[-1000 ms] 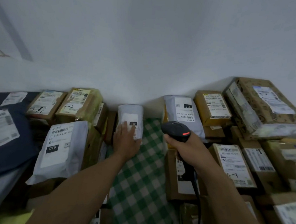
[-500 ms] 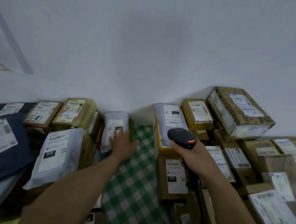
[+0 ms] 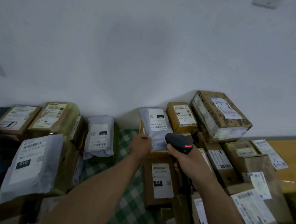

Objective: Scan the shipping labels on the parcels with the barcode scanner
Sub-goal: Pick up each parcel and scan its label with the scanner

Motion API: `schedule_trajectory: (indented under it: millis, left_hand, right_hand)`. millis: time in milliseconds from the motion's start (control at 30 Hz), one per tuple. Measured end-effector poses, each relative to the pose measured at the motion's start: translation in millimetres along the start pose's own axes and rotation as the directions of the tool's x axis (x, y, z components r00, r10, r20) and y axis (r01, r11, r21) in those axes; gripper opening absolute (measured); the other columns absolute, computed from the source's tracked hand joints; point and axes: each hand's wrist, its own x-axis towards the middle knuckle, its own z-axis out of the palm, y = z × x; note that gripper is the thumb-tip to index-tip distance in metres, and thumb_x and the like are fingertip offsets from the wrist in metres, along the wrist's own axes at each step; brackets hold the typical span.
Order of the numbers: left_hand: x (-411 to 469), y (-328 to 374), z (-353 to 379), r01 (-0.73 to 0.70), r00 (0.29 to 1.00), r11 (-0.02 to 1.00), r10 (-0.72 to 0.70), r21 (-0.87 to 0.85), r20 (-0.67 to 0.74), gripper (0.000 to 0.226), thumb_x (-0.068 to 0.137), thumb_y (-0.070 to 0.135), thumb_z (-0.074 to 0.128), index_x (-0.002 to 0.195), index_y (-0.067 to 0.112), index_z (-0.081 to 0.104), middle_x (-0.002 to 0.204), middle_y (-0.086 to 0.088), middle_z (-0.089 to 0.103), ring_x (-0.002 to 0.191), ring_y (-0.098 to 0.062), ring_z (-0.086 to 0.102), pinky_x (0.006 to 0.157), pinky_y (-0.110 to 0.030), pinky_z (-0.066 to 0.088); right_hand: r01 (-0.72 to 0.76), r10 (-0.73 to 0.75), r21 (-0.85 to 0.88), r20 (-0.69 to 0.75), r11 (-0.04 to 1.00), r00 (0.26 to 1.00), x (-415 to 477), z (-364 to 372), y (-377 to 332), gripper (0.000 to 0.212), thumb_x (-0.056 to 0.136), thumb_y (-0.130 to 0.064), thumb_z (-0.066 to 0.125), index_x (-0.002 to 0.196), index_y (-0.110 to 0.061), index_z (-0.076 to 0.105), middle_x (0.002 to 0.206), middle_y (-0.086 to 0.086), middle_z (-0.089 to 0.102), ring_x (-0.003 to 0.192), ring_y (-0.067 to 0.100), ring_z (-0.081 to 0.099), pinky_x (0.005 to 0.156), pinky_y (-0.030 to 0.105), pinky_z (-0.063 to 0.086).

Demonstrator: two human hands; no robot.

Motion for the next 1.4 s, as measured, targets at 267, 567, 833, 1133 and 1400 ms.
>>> schedule_trajectory:
  millis: [267,567,833,1133,1400]
  left_hand:
    - [-51,19,-45,-0.185,0.98,0.963,0.165,-0.194,-0.113,0.013,0.103,0.03,0.059,0.106,0.017,0.06,0.105,0.005,0.064,0.095,-0.007,0.062,0.066,-0.012,0.048]
    - [-155,52,-118,-0.254,0.962,0.903,0.201,-0.347,-0.182,0.005,0.098,0.039,0.063,0.104,0.039,0.062,0.109,0.015,0.067,0.096,0.002,0.064,0.072,-0.015,0.053]
    - [-209,63,-160,-0.207,0.978,0.755,0.168,-0.622,-0.122,0.017,0.098,0.024,0.067,0.111,0.029,0.076,0.132,0.005,0.07,0.12,-0.018,0.067,0.096,-0.044,0.06]
    - [-253,74,-193,-0.129,0.991,0.858,0.121,-0.497,-0.048,0.021,0.101,0.02,0.064,0.115,0.029,0.078,0.092,0.011,0.079,0.1,-0.017,0.072,0.097,-0.045,0.059]
    - [-271,68,-203,-0.213,0.974,0.839,0.225,-0.5,-0.036,0.041,0.087,0.029,0.082,0.12,0.045,0.066,0.104,0.019,0.077,0.096,-0.005,0.074,0.083,-0.027,0.062]
  right_hand:
    - [0.045,-0.039,0.102,-0.056,0.994,0.998,-4,9,-3,0.022,0.093,-0.031,0.076,0.112,-0.024,0.066,0.076,0.002,0.068,0.058,0.01,0.064,0.059,0.025,0.053]
    - [0.133,-0.122,0.279,-0.057,0.951,0.991,-48,16,-30,0.031,0.092,-0.029,0.078,0.122,-0.031,0.068,0.106,0.002,0.077,0.08,0.015,0.074,0.056,0.024,0.056]
    - [0.095,-0.125,0.447,0.038,0.89,0.991,-108,20,-50,0.053,0.074,-0.015,0.089,0.124,-0.013,0.071,0.108,0.015,0.079,0.1,0.037,0.076,0.095,0.056,0.059]
    - [0.167,-0.135,0.423,-0.106,0.891,0.985,-159,25,-38,0.035,0.079,-0.004,0.086,0.111,-0.002,0.072,0.091,0.014,0.076,0.076,0.025,0.071,0.06,0.028,0.057]
    - [0.244,-0.21,0.415,-0.126,0.877,0.97,-187,28,-44,0.042,0.086,-0.001,0.08,0.125,-0.012,0.068,0.102,0.009,0.078,0.087,0.023,0.077,0.061,0.023,0.058]
